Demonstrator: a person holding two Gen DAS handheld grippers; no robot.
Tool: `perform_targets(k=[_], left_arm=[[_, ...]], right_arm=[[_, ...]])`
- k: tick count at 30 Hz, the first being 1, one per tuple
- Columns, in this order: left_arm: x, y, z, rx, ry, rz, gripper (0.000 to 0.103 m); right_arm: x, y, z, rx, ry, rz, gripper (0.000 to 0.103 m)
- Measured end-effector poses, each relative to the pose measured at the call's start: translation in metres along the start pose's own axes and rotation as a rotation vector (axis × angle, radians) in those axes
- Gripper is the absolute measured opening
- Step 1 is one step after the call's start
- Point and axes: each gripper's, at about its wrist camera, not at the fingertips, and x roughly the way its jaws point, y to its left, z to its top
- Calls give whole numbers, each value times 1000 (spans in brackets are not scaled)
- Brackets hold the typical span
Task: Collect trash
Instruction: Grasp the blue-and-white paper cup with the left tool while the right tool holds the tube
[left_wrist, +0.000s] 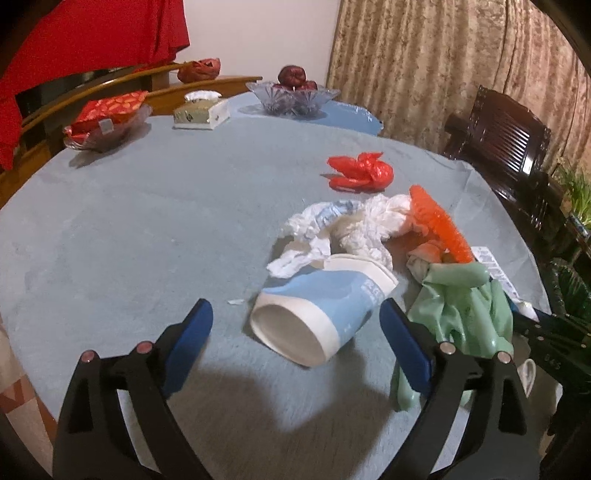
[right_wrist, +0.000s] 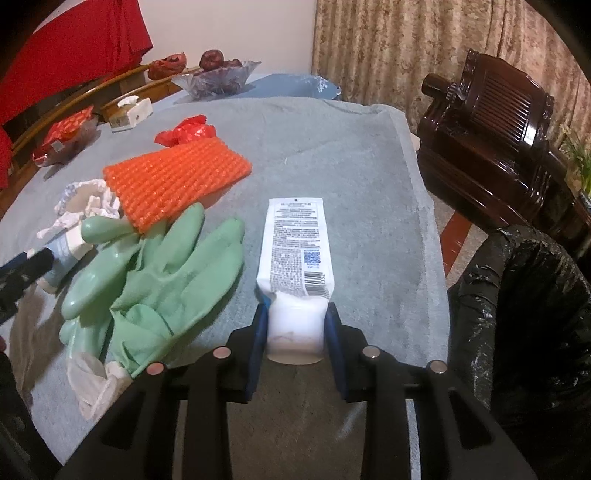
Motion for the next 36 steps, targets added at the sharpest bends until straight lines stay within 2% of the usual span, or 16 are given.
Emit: perform_targets(k=[3, 4, 7, 9, 11, 13, 14, 18, 22, 24, 26, 28, 29, 30, 33, 36], left_arm=[[8, -2, 0, -4, 18, -24, 87], [10, -2, 0, -6, 24, -31, 73], [8, -9, -3, -17, 46, -49, 60], [1, -14, -6, -18, 48, -71, 58], [-6, -19, -11, -17, 52, -89, 61], [-10, -22, -13, -5, 38, -71, 79], [-10, -22, -11, -4, 32, -60, 81], [-1, -15, -1, -37, 36, -44, 86], [11, -12, 10, -47, 41, -39, 86], [18, -14, 12, -42, 57, -58, 83], [23, -17, 11, -31, 72, -73, 70], [24, -19, 9, -30, 67, -71, 64], [23, -20, 9, -30, 59, -70, 61], [22, -20, 9, -29, 53, -67, 58], [15, -21, 9, -30, 34, -70, 51], [6, -23, 8, -22, 18, -57, 49]], right_arm=[[1, 2, 1, -8, -4, -1, 31], [2, 2, 1, -9, -5, -1, 32], [2, 3, 2, -15, -4, 0, 32], [2, 2, 2, -18, -4, 3, 32], [2, 1, 2, -19, -3, 8, 32], [2, 1, 3, -19, -2, 11, 33], [2, 1, 3, -20, -2, 12, 33], [2, 0, 5, -14, -1, 22, 36], [3, -1, 6, -12, -1, 22, 40], [5, 0, 8, -10, 1, 26, 45], [7, 1, 11, -9, 6, 31, 48], [9, 1, 13, -3, 7, 34, 49], [11, 0, 15, 4, 14, 38, 48], [12, 0, 15, 7, 18, 37, 39], [11, -3, 18, 12, 24, 55, 37], [5, -6, 16, 20, 22, 71, 36]])
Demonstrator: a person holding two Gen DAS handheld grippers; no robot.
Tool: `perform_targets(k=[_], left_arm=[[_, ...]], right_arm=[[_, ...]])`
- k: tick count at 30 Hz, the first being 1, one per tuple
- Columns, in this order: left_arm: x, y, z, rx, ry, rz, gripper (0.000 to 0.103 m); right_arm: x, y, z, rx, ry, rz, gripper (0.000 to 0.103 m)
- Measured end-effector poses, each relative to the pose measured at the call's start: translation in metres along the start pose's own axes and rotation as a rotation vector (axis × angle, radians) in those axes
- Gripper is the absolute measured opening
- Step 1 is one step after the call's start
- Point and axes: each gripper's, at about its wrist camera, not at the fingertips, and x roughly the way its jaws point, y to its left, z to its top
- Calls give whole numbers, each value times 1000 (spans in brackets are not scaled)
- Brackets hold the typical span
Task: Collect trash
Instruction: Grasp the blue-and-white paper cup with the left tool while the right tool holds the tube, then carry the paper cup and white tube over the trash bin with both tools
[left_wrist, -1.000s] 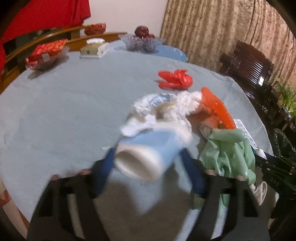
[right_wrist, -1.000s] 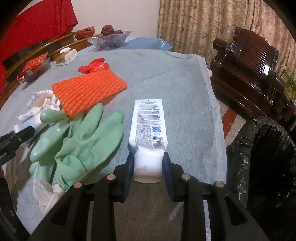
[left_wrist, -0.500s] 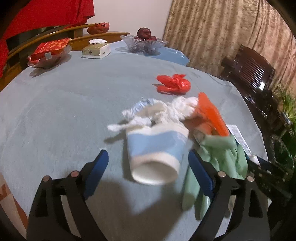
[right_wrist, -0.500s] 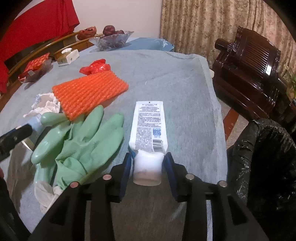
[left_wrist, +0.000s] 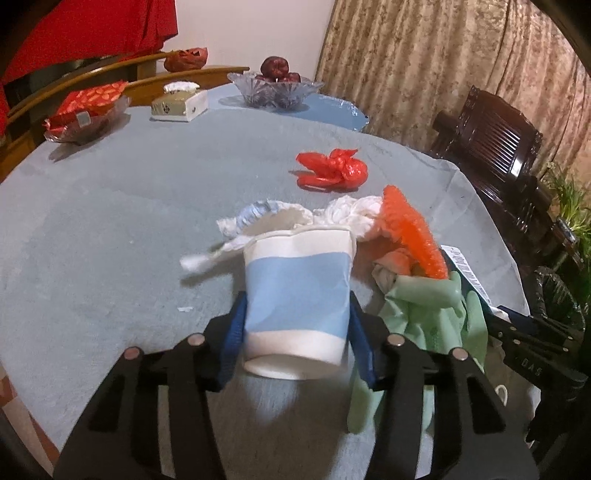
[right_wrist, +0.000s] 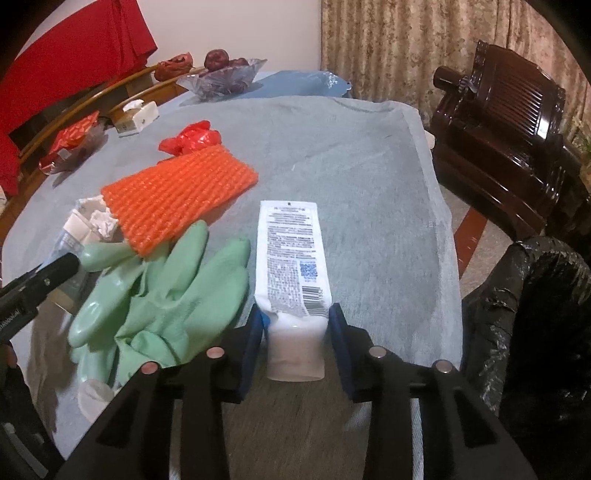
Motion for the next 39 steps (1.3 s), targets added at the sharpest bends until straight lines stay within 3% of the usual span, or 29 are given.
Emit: perform_targets(k=[8, 16, 27, 30, 33, 39], left_arm=[[-36, -13, -14, 31, -53, 23, 49], [-57, -28, -18, 45, -80, -4, 49], [-48, -35, -28, 61, -36, 9, 49], [-46, -35, -28, 62, -35, 13, 49], [-46, -35, -28, 66, -40, 12, 49], [-47, -36, -28, 69, -45, 16, 49]], right_arm=[[-26, -5, -6, 8, -35, 7, 35], [-48, -7, -8, -4, -65, 7, 34], [-20, -7, -24, 16, 50, 51, 37], [-20, -8, -23, 32, 48, 65, 47], [-19, -8, -21, 43, 52, 71, 50], [-13, -6, -21, 43, 66, 54, 42]])
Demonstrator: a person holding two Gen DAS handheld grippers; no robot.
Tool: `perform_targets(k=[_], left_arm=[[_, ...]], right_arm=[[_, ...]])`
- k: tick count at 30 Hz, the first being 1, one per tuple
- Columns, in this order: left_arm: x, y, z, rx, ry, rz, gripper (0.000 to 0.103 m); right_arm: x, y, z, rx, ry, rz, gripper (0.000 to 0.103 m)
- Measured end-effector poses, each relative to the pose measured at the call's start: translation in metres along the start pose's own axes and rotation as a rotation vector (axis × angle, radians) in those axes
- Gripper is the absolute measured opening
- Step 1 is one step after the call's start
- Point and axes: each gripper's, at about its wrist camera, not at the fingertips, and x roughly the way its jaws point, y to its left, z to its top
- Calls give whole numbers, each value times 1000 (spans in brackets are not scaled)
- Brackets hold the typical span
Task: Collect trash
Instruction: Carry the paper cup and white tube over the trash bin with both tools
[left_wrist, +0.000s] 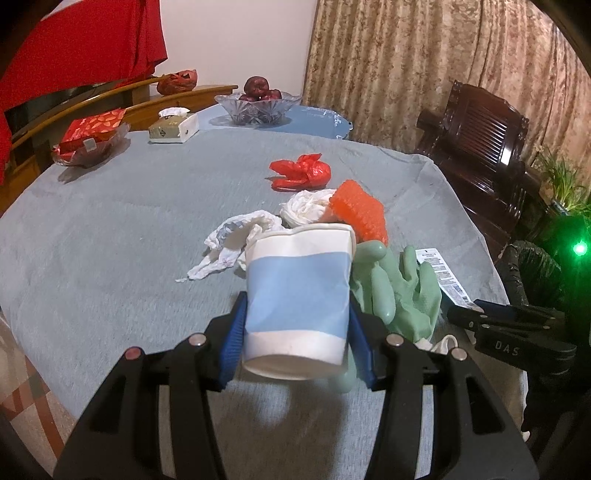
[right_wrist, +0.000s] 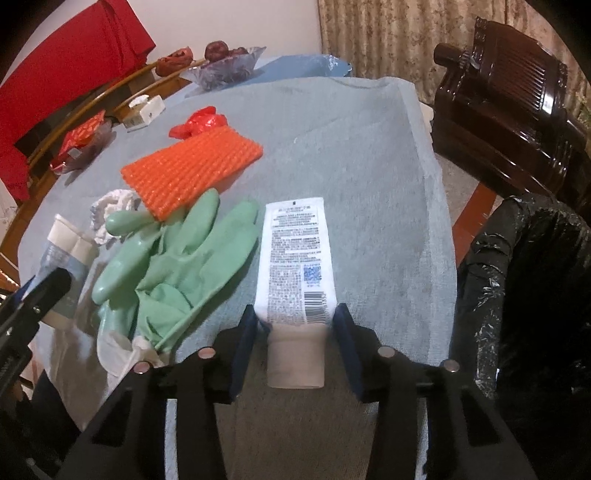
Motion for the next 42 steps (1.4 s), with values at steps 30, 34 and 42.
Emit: perform_targets(k=[30, 34, 42], left_arm=[[-35, -33, 14, 51, -53, -38, 49], [-33, -34, 13, 48, -47, -46, 49], [-41, -54, 26, 73, -84, -89, 49]], right_arm=[[-61, -9, -1, 17, -108, 46, 34], [-72, -9, 3, 4, -137, 43, 34], [-105, -16, 13, 11, -227, 41, 34]])
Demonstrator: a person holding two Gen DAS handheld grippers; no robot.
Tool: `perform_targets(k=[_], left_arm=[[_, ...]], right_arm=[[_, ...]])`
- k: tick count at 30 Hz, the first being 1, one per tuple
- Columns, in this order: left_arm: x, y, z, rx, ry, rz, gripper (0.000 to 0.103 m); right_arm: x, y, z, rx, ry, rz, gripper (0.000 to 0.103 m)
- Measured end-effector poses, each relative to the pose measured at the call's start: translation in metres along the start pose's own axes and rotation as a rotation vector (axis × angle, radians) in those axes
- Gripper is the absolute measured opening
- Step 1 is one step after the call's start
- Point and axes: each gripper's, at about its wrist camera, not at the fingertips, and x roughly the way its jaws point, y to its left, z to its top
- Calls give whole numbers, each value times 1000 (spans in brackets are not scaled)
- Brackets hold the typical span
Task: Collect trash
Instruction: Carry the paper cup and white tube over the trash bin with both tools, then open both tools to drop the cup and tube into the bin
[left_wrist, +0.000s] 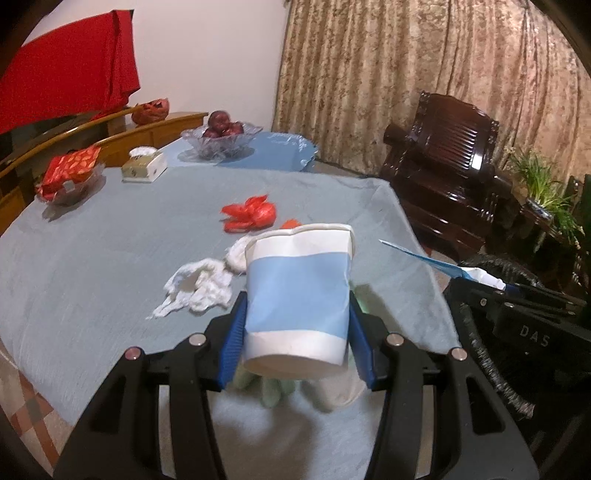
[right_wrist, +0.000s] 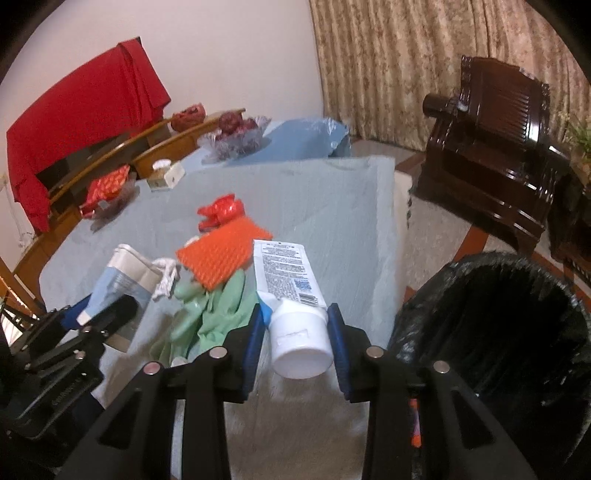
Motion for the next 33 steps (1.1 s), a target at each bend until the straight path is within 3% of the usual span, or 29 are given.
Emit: perform_targets(k=[8, 16, 23, 33], left_arm=[[-2, -47, 17, 50, -44, -75, 49], [0, -120, 29, 120, -73, -201, 49], [3, -183, 23, 172, -81, -300, 49], [20, -235, -1, 229, -43, -388, 49]], right_arm=[[-46, -32, 11, 38, -90, -41, 34], [-102, -87, 5, 100, -163, -142, 34], [-137, -135, -16, 162, -177, -247, 34], [-149, -177, -48, 224, -149, -331, 34]])
